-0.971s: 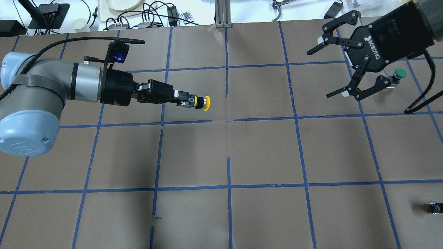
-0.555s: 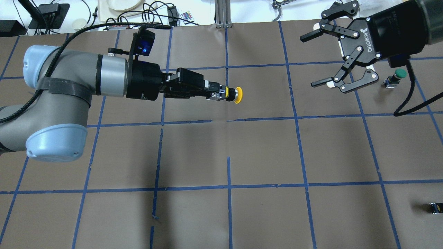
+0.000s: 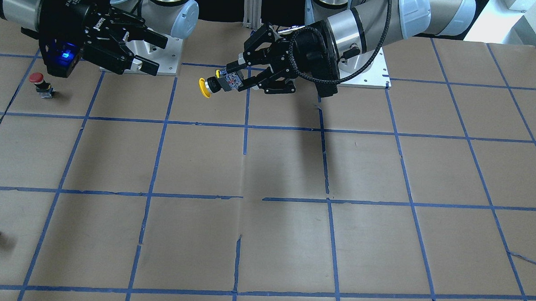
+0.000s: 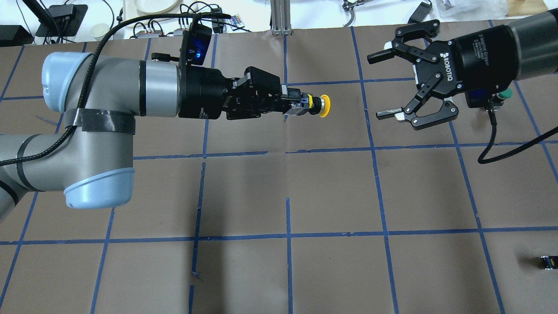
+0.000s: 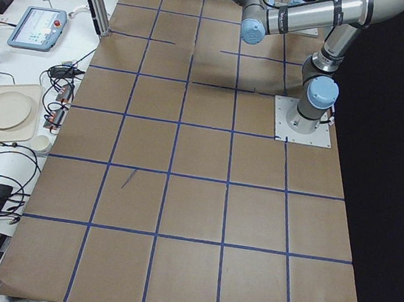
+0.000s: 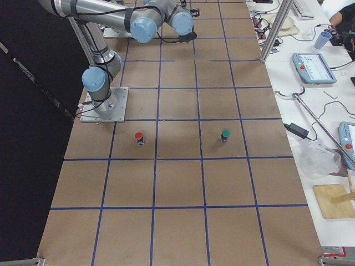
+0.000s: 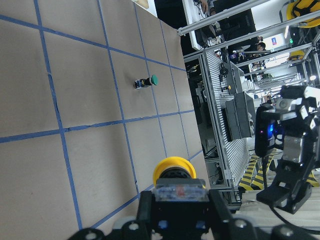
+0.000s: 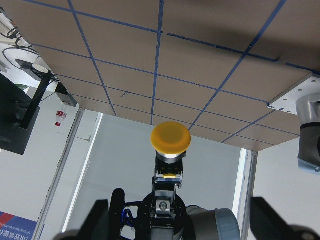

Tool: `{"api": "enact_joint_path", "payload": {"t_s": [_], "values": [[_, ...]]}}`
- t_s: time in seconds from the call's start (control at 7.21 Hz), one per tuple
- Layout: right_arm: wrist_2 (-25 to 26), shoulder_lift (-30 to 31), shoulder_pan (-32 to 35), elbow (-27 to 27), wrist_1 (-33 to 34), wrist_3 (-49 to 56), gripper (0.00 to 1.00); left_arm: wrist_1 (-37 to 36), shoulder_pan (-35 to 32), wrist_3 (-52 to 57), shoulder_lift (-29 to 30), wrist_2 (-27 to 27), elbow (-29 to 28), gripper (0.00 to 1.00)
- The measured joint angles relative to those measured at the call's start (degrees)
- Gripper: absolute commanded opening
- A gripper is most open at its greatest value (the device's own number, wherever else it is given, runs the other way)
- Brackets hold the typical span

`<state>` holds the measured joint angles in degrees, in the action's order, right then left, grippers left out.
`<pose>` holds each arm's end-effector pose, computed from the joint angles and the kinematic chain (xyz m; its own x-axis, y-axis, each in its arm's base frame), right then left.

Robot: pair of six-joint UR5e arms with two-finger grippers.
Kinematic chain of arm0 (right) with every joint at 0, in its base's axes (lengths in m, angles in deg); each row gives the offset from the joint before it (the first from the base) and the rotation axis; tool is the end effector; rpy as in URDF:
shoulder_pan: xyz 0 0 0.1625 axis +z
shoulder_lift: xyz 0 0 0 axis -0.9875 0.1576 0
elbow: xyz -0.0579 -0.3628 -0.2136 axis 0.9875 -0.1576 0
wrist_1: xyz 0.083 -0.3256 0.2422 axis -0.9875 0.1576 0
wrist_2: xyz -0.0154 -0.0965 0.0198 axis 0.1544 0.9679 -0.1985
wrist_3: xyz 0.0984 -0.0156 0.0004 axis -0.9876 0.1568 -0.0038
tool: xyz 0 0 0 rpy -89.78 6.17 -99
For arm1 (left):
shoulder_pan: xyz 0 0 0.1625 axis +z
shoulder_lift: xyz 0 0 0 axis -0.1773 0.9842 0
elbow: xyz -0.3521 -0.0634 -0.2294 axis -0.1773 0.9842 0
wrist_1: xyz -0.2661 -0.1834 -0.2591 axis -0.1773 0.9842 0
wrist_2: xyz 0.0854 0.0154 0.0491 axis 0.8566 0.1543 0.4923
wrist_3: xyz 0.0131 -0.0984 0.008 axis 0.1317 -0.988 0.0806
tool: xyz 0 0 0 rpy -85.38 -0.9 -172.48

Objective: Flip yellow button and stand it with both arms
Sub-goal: 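Lift the yellow button with the left gripper while the right gripper approaches, then bring the open right gripper to the yellow button's cap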

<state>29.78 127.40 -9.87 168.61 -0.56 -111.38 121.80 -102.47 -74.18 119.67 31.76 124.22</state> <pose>0.0784 -0.4492 0.4704 -0.0756 0.9610 -0.2659 0.4217 0.2724 0.8649 -0.2400 -0.4400 0.4362 -0.4259 0.1346 0.8947 -0.0743 0.9803 -0.1828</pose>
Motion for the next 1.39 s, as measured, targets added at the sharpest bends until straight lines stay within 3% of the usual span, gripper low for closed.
{"api": "enact_joint_path", "payload": {"t_s": [0.69, 0.97, 1.39], "values": [[1.31, -0.97, 1.31, 1.48, 2.17, -5.73, 0.98, -1.62, -0.37, -2.99, -0.54, -2.29, -0.05, 0.14], [-2.07, -1.54, 2.11, 1.79, 6.99, -10.39, 0.98, -1.94, -0.40, -3.05, -0.75, -2.36, -0.09, 0.14], [-5.37, -3.05, 6.09, 2.84, 8.73, -11.79, 0.98, -2.69, -0.46, -3.28, -0.83, -2.40, -0.15, 0.14]]}}
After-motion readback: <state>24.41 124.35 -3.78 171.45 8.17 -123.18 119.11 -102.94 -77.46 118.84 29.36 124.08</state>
